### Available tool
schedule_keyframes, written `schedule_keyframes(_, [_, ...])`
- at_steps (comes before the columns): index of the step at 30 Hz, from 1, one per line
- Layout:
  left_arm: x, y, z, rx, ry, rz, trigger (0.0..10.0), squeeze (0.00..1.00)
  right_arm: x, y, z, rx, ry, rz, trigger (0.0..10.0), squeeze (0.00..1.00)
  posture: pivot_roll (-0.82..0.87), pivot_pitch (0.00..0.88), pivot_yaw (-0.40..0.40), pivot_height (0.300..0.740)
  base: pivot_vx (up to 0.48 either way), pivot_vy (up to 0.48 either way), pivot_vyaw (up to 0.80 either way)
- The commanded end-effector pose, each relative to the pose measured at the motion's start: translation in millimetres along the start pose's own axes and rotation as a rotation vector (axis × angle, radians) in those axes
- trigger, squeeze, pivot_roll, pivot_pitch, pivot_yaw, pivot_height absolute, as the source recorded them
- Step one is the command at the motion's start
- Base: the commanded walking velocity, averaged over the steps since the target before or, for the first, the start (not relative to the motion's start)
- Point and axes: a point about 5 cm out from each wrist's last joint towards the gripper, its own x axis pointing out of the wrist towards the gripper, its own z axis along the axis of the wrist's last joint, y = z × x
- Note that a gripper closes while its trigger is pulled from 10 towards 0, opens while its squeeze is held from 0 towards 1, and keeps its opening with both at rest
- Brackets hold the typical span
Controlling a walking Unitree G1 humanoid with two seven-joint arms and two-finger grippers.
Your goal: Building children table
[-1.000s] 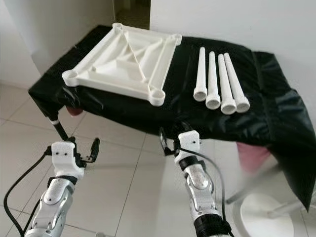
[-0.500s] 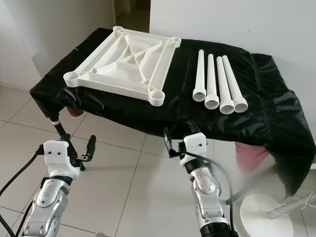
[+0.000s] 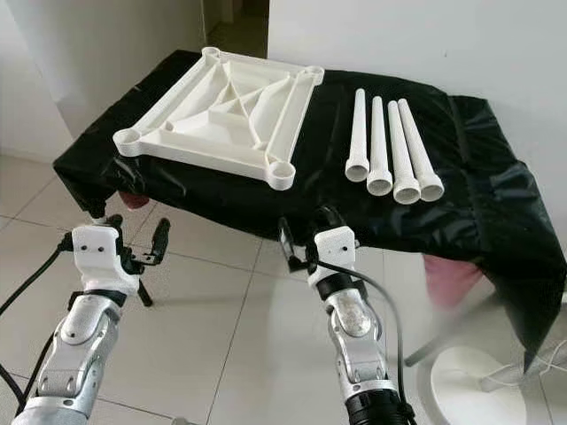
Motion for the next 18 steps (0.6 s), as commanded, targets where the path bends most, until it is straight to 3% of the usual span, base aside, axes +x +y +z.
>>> schedule_keyframes(1, [-1.4, -1.7, -4.5, -0.01, 0.018, -0.027, 10.0, 0.0, 0.4, -1.7, -0.7, -0.005, 0.007, -0.006, 10.0, 0.0, 0.04, 0.033, -0.022, 0.74, 0.296, 0.0, 0.0])
schedule_keyframes(18, [-1.8, -0.5, -2.2, -0.014, 0.029, -0.023, 10.0, 0.0, 3.2, -7.4, -1.1, 0.001, 0.023, -0.045, 10.0, 0.0, 0.05, 0.013, -0.025, 0.74, 0.287, 0.0, 0.0])
